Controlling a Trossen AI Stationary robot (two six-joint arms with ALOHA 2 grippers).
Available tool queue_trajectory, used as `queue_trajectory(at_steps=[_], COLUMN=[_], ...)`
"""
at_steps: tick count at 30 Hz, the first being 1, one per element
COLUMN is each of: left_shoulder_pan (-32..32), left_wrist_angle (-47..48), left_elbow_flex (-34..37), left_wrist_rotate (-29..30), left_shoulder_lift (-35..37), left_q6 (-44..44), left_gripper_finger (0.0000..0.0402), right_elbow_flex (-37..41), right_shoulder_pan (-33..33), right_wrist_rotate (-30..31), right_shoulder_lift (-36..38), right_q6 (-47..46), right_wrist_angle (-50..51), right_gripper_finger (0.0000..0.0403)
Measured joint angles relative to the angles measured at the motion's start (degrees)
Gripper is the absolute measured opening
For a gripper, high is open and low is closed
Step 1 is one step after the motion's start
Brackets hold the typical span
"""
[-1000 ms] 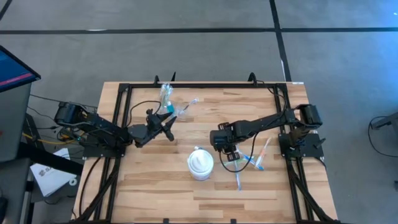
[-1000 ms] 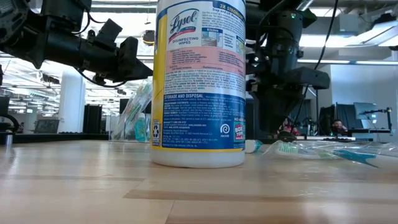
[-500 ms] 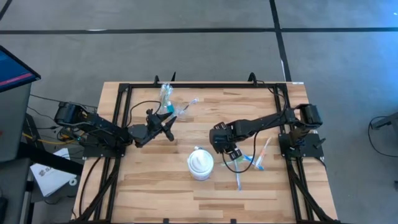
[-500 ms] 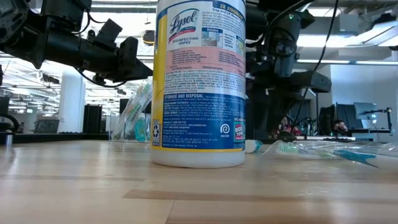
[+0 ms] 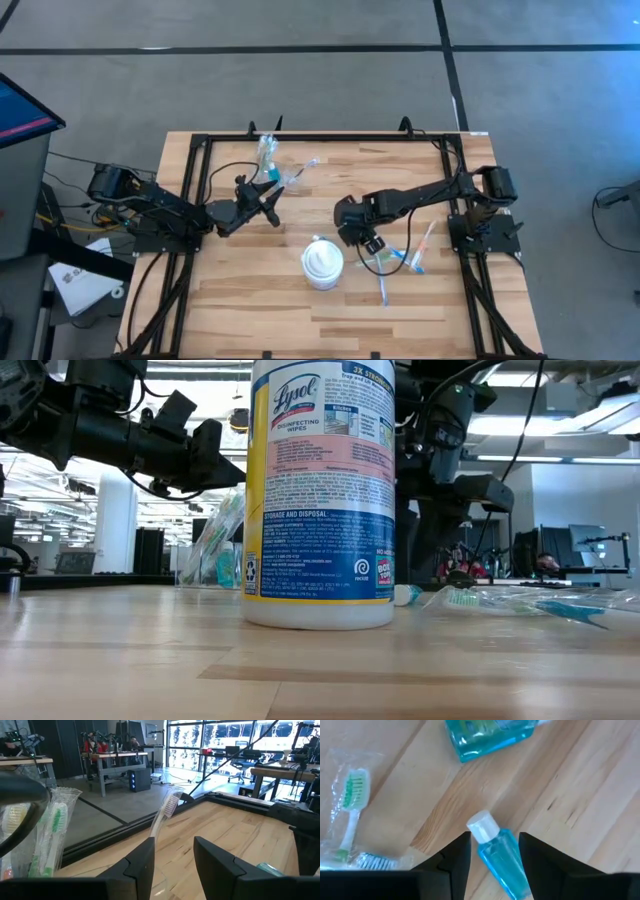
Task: Pick & Place toothbrushing station
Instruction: Put the right blue mouthwash into the transparent organizer
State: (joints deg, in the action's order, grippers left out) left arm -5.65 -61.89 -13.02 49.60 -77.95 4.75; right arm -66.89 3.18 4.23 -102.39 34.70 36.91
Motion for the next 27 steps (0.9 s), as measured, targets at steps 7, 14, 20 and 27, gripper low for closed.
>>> queue_trajectory(at_steps=[7,14,20,27], left_shoulder_pan=[0.0,0.0,0.0,0.0], left_wrist_angle=[0.0,0.0,0.0,0.0], left_elbow_flex=[0.0,0.0,0.0,0.0], left_wrist_rotate=[0.0,0.0,0.0,0.0], left_shoulder_lift=[0.0,0.0,0.0,0.0], left_q6=[0.0,0.0,0.0,0.0], left_gripper_finger=[0.0131,0.0131,0.0131,0.0131], right_elbow_flex=[2.0,2.0,2.0,1.8], right_shoulder_pan=[0.1,0.0,0.0,0.0], right_wrist_rotate=[-0.3,-1.4,-1.7,-1.6], right_shoulder_lift=[-0.1,-0.1,-1.5,-4.7], right_q6=[3.0,3.5,4.3,5.1], right_wrist_angle=[-3.7,-4.3,-3.8,-5.3], right_gripper_finger=[0.0163,0.0169,0.0168,0.0167])
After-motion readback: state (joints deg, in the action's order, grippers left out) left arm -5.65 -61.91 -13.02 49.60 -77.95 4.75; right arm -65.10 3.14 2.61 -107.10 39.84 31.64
